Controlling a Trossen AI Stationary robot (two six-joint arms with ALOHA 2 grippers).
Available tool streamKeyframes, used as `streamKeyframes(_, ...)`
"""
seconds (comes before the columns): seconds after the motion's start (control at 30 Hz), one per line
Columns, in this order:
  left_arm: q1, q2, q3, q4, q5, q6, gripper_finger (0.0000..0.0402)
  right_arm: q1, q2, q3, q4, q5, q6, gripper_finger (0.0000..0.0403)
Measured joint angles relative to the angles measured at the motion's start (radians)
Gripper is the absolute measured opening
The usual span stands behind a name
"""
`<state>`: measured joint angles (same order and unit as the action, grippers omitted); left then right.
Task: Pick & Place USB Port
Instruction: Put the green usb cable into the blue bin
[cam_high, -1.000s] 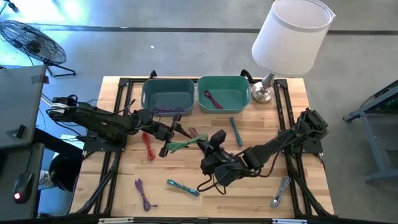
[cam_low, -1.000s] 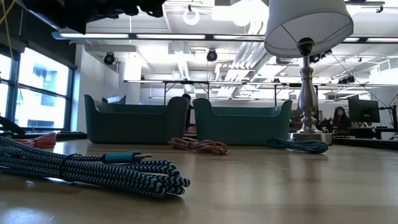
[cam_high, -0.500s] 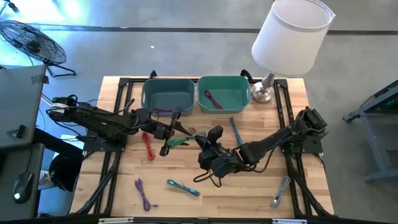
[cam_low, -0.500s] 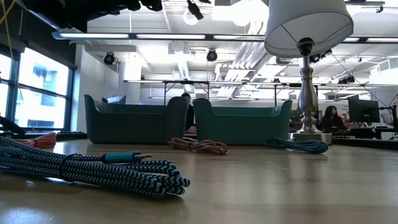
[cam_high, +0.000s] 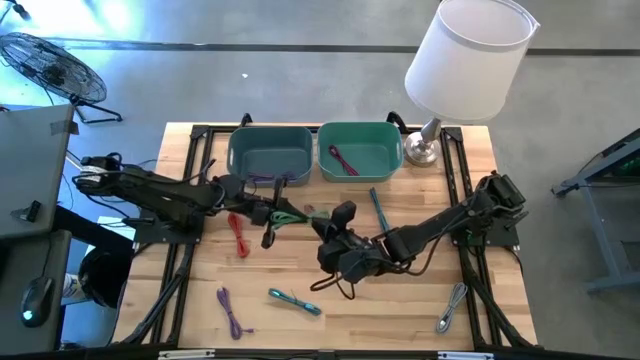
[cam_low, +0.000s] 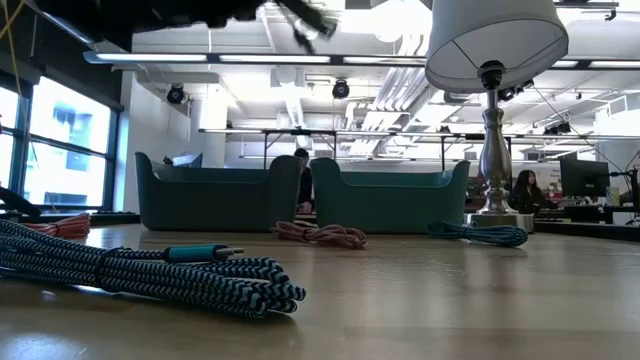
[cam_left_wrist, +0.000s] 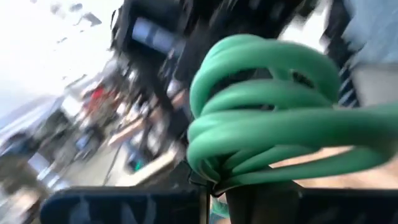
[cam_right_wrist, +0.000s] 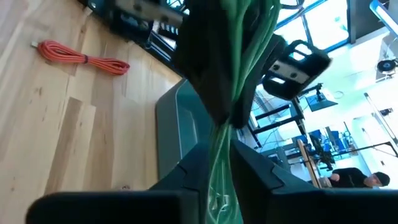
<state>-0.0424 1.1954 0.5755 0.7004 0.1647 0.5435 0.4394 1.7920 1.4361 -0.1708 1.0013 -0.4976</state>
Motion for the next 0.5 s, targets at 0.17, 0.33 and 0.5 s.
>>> streamKeyframes(0.17, 0.005, -0.127, 0.111, -0.478, -0.272, 0.139, 0.0013, 0.032, 0.000, 0.000, -0.004, 0.041, 0.000, 0.0072)
streamKeyframes(0.33, 0.010, -0.151, 0.323, -1.010, -0.577, 0.196, 0.0013, 0.048, -0.005, 0.000, -0.042, 0.109, 0.002, 0.0099)
streamKeyframes(0.5, 0.103, -0.094, 0.480, -1.344, -0.673, 0.192, 0.0013, 0.048, -0.034, 0.000, -0.120, 0.132, 0.084, 0.0124)
